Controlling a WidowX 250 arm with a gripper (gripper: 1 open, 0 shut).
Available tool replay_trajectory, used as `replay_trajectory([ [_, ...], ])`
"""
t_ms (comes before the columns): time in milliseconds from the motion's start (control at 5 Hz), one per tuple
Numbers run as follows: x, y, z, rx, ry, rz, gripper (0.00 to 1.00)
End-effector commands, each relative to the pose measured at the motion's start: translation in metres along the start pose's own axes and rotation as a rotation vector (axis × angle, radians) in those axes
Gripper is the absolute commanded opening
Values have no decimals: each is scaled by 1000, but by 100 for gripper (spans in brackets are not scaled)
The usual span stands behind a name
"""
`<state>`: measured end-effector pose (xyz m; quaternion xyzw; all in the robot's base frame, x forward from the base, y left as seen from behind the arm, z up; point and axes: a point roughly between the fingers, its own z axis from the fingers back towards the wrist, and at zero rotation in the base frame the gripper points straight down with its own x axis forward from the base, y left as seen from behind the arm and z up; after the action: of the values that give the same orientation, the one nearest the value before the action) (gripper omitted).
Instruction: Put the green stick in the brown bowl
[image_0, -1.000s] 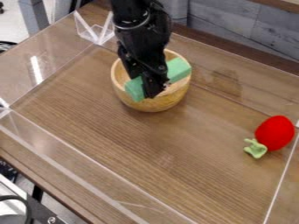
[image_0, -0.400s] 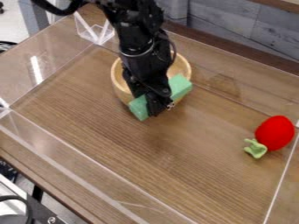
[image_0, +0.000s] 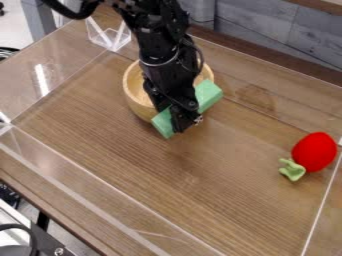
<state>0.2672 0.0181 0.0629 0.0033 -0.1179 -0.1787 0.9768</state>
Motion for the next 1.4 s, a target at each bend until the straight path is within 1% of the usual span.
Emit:
replay_trajectory([
  [0,2,4,14,10,-15,-20,0],
  [400,0,1,34,1,-13,-61,0],
  [600,7,-1,34,-5,-9,-76,0],
  [1000,35,6,49,19,-37,-37,0],
  [1200,30,24,42,35,-34,2,0],
])
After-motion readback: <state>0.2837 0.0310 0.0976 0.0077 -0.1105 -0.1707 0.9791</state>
